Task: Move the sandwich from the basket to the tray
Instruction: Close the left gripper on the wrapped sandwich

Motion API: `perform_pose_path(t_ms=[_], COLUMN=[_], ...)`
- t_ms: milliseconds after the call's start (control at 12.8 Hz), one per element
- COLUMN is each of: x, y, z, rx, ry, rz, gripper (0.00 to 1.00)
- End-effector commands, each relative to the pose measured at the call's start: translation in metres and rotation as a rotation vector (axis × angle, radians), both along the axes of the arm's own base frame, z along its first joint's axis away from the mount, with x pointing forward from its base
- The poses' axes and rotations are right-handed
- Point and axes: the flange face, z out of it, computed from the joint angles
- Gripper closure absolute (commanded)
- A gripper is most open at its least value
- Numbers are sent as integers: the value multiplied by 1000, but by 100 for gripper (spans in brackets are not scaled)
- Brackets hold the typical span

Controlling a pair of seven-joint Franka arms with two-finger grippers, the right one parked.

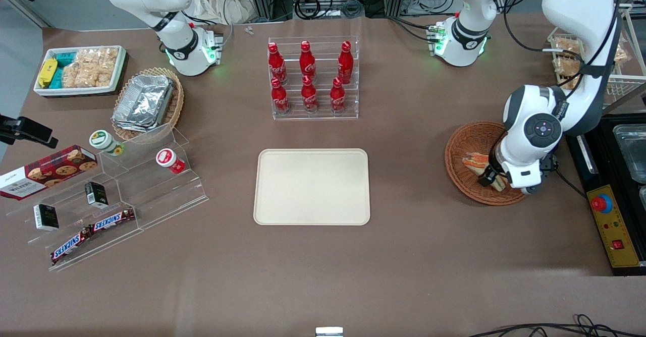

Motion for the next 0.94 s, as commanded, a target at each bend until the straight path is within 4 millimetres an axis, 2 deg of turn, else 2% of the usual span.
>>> perform_pose_path(t_ms=[0,156,234,312,390,545,701,779,857], x=[-2,-1,1,0,3,6,23,35,51], y=[2,3,3,3,3,4,-4,-14,-37], z=[-12,-7,-5,-3,0,21,59,83,116], rx=[18,20,20,21,21,28,26,35,44], ry=[-3,-13,-17,-20,-27,-51,-111,-110,-101], rz=[24,27,28,28,28,10,16,12,-4], gripper=[7,82,93,100,100,100,100,100,100])
